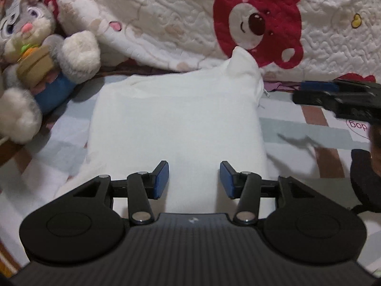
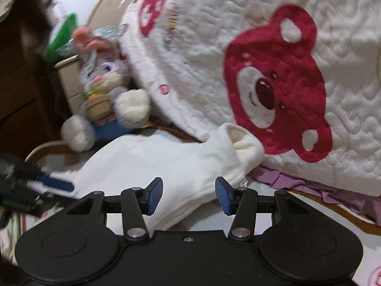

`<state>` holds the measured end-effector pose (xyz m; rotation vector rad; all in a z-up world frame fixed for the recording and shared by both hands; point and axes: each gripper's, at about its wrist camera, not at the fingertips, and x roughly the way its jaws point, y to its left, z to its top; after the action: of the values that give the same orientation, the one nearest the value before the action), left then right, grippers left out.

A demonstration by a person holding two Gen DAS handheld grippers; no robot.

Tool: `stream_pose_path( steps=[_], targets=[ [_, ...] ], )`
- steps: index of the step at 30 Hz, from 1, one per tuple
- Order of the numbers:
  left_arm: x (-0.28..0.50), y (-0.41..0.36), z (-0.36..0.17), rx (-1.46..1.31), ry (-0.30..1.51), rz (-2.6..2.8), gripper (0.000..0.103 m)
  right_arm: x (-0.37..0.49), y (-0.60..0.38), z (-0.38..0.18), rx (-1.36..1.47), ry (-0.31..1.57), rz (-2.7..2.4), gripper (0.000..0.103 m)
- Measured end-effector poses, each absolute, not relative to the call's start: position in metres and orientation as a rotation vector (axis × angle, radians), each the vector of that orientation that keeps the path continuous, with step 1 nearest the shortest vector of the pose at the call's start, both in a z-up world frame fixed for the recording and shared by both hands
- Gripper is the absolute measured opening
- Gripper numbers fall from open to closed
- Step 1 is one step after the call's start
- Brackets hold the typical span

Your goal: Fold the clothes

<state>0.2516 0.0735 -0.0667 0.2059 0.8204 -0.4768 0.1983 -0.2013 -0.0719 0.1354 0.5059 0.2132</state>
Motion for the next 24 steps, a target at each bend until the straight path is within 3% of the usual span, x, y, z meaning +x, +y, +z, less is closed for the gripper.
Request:
stream_pose_path(
  steps=[3,6,11,13,21,24],
  targets=[
    [0.236,0.069,-0.062,0.175,0.856,-0.477,0.051,0.175,-0.195,-0.063,0.130,0.524,0.245,0.056],
    [0.215,0.057,-0.054,0.177,0.866,-0.496,0.060,0.153,-0.194,-0.053,0.130,0.538,0.255,0.059],
    [0.177,0.033,-0.035,0.193,0.882,-0.435,0.085,0.110,-0.195,-0.039,0.126,0.533,0.259,0.063],
    [0.167,0.022,-0.028,0.210,0.907,-0.382,0.085,0.092,-0.200,-0.039,0.174,0.534,0.249,0.067],
    [0.107,-0.007,-0.007,0.286,0.843,-0.352,0.085,0.036,-0.208,-0.031,0.208,0.539,0.199,0.069],
    [0.089,-0.016,-0.001,0.278,0.857,-0.362,0.086,0.021,-0.210,-0.023,0.237,0.524,0.224,0.075]
  ],
)
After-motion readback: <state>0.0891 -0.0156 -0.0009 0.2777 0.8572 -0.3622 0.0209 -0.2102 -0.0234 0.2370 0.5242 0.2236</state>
